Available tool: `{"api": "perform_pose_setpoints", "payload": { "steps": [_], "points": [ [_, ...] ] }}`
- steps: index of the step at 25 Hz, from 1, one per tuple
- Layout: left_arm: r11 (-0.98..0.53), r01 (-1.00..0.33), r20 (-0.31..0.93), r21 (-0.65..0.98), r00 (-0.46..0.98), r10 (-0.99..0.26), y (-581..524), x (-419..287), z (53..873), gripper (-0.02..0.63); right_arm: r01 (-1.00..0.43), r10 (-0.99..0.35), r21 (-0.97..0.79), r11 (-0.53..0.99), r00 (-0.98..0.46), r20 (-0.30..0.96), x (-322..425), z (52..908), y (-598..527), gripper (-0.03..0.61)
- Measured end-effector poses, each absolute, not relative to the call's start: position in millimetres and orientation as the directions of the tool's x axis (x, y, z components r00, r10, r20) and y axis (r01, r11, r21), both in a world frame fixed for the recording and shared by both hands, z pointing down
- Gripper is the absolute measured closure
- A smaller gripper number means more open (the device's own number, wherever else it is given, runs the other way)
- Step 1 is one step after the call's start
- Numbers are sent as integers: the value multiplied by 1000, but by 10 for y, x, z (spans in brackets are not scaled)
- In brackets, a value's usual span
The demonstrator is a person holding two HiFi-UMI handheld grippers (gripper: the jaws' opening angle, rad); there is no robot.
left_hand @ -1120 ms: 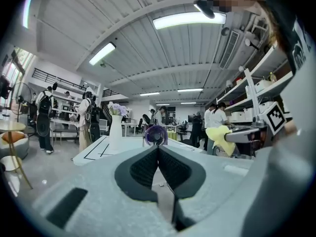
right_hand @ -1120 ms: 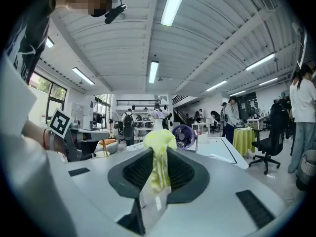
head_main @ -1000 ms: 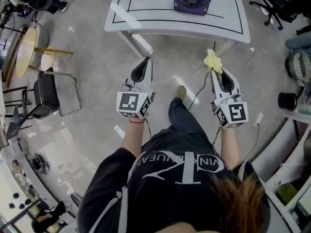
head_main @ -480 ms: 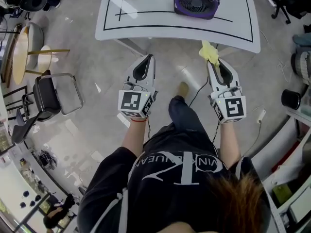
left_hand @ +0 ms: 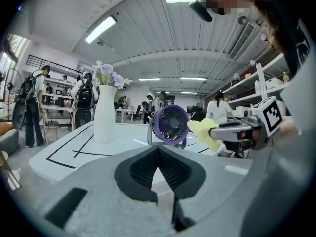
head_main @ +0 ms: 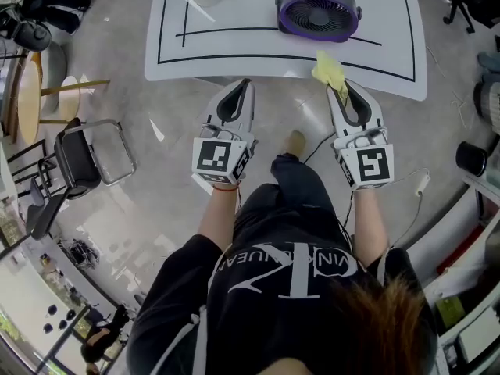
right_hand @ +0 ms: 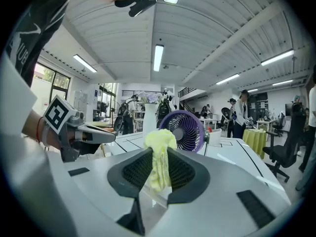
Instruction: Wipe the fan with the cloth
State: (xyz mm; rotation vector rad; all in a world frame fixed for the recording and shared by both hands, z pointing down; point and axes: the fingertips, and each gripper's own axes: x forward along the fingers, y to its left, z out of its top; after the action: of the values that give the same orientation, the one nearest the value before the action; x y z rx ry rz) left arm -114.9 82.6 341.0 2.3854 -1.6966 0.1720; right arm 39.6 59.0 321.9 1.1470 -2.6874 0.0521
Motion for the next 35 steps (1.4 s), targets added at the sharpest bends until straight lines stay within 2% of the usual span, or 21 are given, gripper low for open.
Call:
{"api": "perform_pose_setpoints", "payload": {
  "steps": [12,16,31,35],
  "points": [
    [-380,-922,257,70,385,-887,350,-1192,3579,589,-719,-726,130,682,-647,231,57,3256,189,494],
    [-402,-913,271,74,406,-873,138,-1175,3636,579,-679,-708,205,705,-654,267,-57,3230,94,494],
    [-513,-858,378,-10,472,-797,-671,-927,3897,470,-633,-723,349,691,-614,317,-395,3167,-267,494],
    [-528,-848,398,-48,468,-789,-792,-828,3943,472,-638,-731,356,683,-607,312,-369,3140,-367,494]
  ]
}}
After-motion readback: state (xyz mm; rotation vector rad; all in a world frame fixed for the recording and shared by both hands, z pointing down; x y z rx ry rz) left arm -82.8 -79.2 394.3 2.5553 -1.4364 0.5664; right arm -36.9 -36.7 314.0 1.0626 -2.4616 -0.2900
